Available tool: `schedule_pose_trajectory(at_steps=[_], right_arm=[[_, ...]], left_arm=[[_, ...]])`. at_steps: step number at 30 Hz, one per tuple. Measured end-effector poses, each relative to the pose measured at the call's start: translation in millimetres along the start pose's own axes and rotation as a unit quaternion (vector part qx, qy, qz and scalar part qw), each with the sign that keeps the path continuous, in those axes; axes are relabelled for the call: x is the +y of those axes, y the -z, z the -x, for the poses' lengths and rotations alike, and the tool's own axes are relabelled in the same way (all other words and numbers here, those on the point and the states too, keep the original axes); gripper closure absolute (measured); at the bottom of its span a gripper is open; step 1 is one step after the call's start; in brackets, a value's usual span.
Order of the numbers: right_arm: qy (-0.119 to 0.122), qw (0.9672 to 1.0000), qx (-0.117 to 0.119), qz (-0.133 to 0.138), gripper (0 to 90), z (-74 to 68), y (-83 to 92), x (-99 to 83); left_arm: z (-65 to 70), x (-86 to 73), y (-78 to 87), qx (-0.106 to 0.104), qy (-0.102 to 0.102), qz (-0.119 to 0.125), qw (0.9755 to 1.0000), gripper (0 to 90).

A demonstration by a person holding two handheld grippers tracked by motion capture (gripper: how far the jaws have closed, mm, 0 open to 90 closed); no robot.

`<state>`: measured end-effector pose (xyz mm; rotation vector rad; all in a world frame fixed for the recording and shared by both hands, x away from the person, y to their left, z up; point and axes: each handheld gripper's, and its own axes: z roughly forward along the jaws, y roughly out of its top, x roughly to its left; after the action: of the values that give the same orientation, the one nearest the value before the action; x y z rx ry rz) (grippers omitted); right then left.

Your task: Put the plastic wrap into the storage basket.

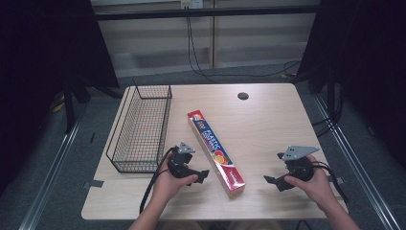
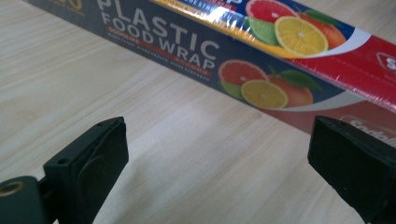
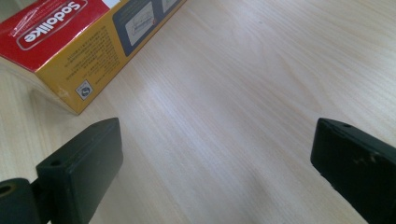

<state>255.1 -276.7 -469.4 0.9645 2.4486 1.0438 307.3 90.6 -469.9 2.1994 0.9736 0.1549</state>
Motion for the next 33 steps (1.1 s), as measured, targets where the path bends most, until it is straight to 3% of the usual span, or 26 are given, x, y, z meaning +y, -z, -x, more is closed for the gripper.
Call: schedule_pose_trajectory(at_steps=[8,9,12,13,18,21,24,26,29,31,33], right_arm=[[-0.005,0.9999,-0.010,0.004,2.7,1.6,4.4,1.7],[-0.011,0.9998,-0.014,0.005,2.7,2.0,6.7,1.5],[-0.009,0.9998,-0.017,0.004,2.7,2.9,7.3,0.9],[-0.012,0.9996,-0.023,0.004,2.7,3.2,8.3,0.0],[-0.013,0.9995,-0.028,0.012,3.6,3.8,12.3,-1.4],[-0.017,0.9992,-0.030,0.018,3.6,4.4,15.6,-1.6],[-0.019,0.9990,-0.032,0.023,3.6,5.6,16.5,-1.4],[-0.019,0.9990,-0.032,0.024,3.6,5.8,16.5,-1.3],[-0.019,0.9990,-0.032,0.024,3.6,5.7,16.4,-1.1],[-0.020,0.9990,-0.032,0.024,3.6,5.7,16.1,-1.1],[-0.020,0.9990,-0.031,0.025,3.6,5.7,15.9,-1.1]], left_arm=[[0.1,24.9,0.1,0.003,0.029,-0.014,0.9995,4.3],[2.4,32.8,-0.6,0.003,0.044,-0.015,0.9989,4.3],[3.7,40.3,-2.1,0.002,0.048,-0.027,0.9985,3.5],[4.3,46.6,-5.0,-0.003,0.061,-0.034,0.9975,3.3],[6.1,57.6,-12.0,-0.008,0.076,-0.040,0.9962,2.5],[7.8,66.0,-17.5,-0.015,0.091,-0.048,0.9946,1.7],[8.7,73.9,-27.5,-0.002,0.117,-0.064,0.9911,1.8],[8.7,75.5,-30.3,0.005,0.117,-0.065,0.9910,1.7],[7.6,79.5,-36.7,0.022,0.136,-0.069,0.9881,1.8],[6.1,81.9,-42.6,0.032,0.155,-0.073,0.9846,1.9],[5.6,82.8,-43.9,0.032,0.156,-0.075,0.9844,1.9]])
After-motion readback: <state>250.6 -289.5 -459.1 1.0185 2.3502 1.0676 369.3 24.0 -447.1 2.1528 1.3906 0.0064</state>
